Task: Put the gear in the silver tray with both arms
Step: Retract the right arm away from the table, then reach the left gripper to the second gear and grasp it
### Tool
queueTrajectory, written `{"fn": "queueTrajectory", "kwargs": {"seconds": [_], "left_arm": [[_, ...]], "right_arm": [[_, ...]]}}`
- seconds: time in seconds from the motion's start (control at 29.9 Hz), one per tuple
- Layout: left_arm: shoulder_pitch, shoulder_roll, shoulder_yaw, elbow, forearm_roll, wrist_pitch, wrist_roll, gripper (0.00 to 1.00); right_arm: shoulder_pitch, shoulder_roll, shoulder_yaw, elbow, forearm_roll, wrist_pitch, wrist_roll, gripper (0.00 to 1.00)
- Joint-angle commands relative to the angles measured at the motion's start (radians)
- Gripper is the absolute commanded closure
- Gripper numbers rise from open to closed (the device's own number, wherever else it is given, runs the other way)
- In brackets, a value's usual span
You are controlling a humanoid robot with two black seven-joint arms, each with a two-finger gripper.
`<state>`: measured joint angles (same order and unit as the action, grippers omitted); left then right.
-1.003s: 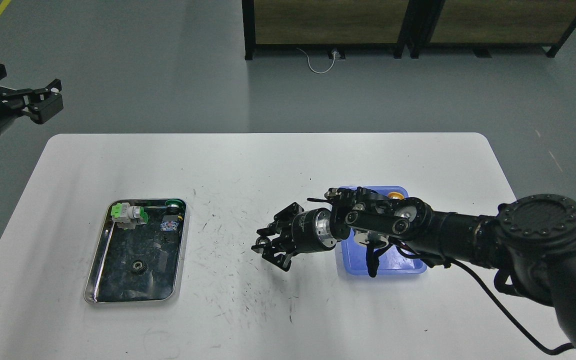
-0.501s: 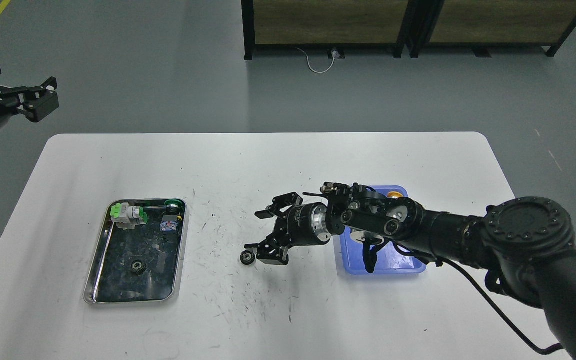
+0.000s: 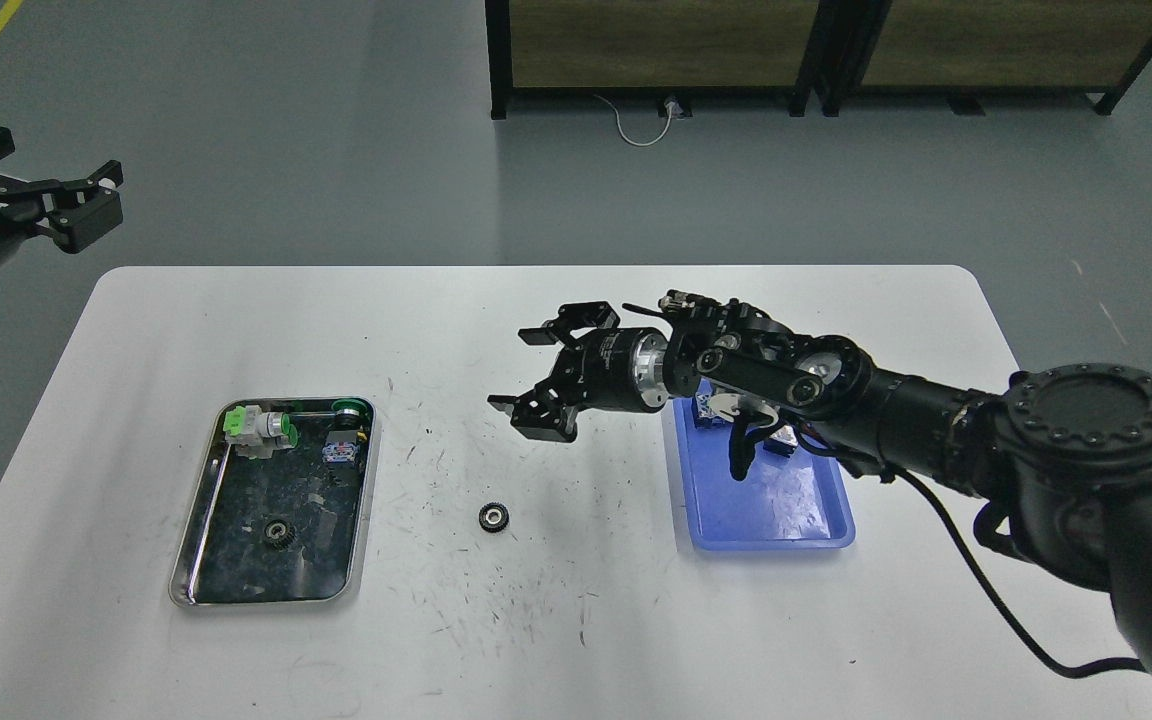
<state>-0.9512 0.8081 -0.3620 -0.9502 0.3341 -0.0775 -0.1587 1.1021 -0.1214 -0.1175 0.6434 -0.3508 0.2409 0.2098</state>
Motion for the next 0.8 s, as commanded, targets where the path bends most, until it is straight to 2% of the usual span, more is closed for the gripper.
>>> {"fn": "queueTrajectory", "kwargs": {"seconds": [0.0,0.23,0.47,0.77], "left_arm": [[0.014,-0.009,0.014,-0.028,0.051,-0.008,-0.03,0.02],[0.009,-0.104,0.017,-0.097,0.112,-0.013,-0.032,0.02],[0.066,-0.239,0.067,-0.246,0.307,0.025,-0.031,0.02],[0.094,-0.391,0.199,-0.243,0.324,0.039,-0.041,0.02]], "right_arm": [[0.008,-0.145,0.062,0.001,0.015,0.0,-0.004,0.13],[0.012,-0.378,0.226,-0.001,0.079,-0.017,-0.015,0.13],[0.057,-0.556,0.294,-0.001,0.13,-0.02,-0.016,0.13],[0.073,-0.624,0.294,-0.002,0.153,-0.022,-0.018,0.13]]}}
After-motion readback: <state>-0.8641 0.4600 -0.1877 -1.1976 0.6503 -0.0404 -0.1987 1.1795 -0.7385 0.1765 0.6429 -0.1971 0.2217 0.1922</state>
